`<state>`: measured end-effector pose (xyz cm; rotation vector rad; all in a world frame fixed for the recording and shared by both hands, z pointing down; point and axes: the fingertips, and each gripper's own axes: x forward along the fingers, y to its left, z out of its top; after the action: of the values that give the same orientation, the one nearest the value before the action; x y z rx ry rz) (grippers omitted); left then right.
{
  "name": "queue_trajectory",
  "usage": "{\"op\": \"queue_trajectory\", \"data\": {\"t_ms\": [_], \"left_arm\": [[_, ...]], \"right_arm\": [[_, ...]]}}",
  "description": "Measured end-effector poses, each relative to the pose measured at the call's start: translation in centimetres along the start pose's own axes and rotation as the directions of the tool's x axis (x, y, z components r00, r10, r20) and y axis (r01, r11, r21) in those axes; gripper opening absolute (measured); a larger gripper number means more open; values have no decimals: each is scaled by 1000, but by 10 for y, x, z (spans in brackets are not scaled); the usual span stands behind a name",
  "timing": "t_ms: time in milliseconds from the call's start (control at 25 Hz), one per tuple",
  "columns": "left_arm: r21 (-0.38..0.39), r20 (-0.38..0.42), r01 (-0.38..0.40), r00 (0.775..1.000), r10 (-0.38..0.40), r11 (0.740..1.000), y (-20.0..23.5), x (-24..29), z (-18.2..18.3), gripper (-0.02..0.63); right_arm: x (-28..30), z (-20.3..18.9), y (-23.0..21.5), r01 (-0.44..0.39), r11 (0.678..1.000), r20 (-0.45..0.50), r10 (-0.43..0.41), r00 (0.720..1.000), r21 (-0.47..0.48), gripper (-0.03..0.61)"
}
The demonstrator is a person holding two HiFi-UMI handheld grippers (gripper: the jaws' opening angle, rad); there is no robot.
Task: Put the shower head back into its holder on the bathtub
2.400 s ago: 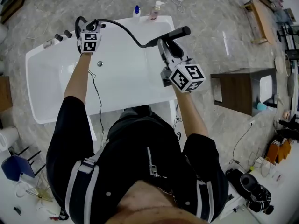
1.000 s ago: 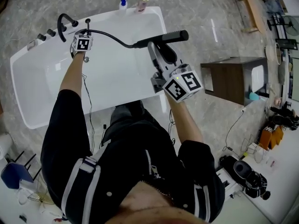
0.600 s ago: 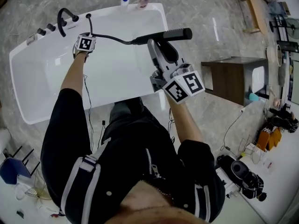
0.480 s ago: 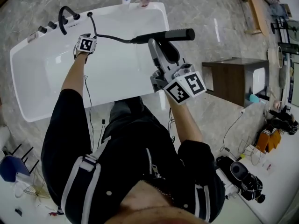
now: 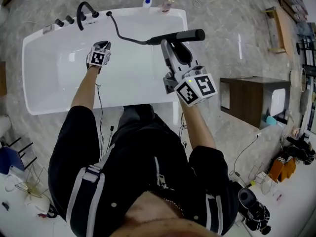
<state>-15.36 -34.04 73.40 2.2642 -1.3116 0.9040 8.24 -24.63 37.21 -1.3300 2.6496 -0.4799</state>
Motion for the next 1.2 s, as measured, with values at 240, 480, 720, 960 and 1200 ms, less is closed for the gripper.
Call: {"op": "queue_trajectory", "data": {"t_ms": [240, 480, 720, 960, 1200], "left_arm": [[-64, 156, -91, 983, 100, 994, -17, -68, 31, 34], [-107, 216, -158, 960, 178, 982, -38, -124, 42, 34], [-116, 255, -208, 939, 231, 971, -41, -171, 44, 34], [-169, 306, -226, 913, 269, 959, -27, -210, 41, 34], [-199, 338, -240, 893, 297, 950, -2, -239, 32, 34]], "right_arm": [[6, 13, -8, -43, 998, 3, 44, 999, -40, 127], [17, 25, -2, -113, 987, 5, 115, 993, -110, 127], [31, 35, 11, -165, 974, 15, 169, 985, -154, 127], [56, 43, 28, -194, 958, 13, 201, 979, -210, 127], [88, 65, 52, -204, 941, 40, 223, 974, -268, 127]]}}
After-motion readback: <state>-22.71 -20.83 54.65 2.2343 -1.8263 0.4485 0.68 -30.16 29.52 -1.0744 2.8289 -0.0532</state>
